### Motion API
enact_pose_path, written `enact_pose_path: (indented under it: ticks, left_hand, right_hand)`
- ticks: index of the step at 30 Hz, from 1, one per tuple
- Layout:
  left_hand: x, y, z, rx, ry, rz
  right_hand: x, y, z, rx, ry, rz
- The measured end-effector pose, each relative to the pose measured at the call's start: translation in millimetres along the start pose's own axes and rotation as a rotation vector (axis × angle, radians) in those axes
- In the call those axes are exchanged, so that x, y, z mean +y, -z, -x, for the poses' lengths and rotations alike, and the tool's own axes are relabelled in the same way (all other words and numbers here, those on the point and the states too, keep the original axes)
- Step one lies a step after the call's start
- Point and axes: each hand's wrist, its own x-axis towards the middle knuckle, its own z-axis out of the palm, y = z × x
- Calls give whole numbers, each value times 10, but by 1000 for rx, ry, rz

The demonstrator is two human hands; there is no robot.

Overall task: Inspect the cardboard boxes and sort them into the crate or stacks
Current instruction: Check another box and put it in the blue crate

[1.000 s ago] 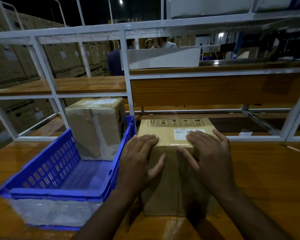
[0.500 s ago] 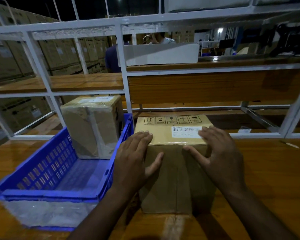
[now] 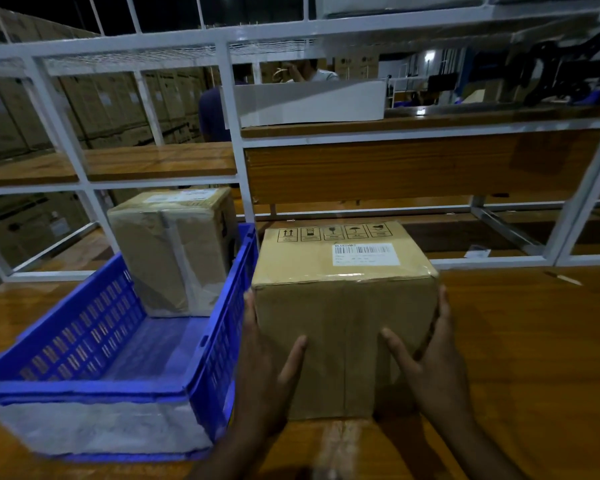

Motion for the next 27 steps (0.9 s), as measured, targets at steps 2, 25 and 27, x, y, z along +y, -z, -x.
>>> enact_pose_path:
  ticks: [2, 25, 27]
  left_hand:
    - [-293, -118, 252, -45, 99, 12]
    - [423, 212, 146, -203, 140, 255]
    - [612, 267, 80, -224, 94, 307]
  right_hand:
    - [258, -72, 112, -73, -125, 20]
    - [-310, 540, -142, -154, -104, -342]
    - [-473, 621, -224, -99, -71, -381]
